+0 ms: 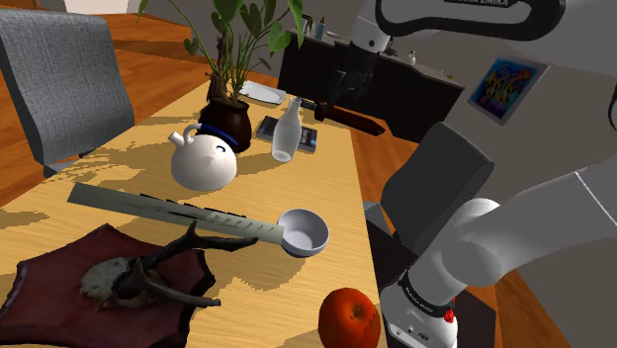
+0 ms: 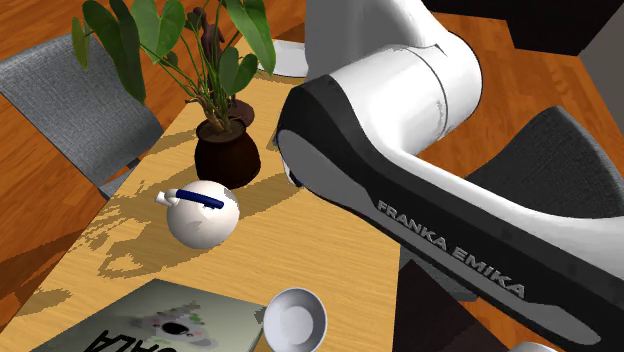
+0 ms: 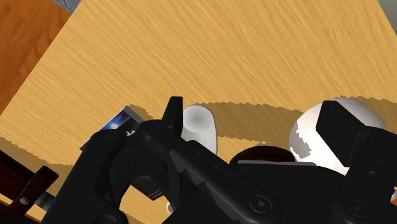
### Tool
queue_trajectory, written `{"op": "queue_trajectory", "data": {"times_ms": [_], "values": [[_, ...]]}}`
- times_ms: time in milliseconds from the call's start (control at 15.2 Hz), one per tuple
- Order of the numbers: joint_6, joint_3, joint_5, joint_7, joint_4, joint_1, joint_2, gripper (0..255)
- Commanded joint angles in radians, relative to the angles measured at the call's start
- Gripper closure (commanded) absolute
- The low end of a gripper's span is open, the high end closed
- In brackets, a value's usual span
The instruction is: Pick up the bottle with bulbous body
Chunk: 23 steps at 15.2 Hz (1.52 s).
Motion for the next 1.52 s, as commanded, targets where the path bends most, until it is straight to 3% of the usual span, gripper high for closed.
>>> {"op": "queue_trajectory", "data": {"times_ms": [0,528,1056,1452], "values": [[0.037,-0.021,0.002,-0.025,0.044,-0.006,0.079,0],[0.12,-0.078,0.045,-0.115,0.262,-0.025,0.372,0],[0.118,-0.105,0.121,-0.201,0.582,-0.066,0.692,0],[0.18,-0.104,0.127,-0.207,0.544,-0.069,0.716,0]]}}
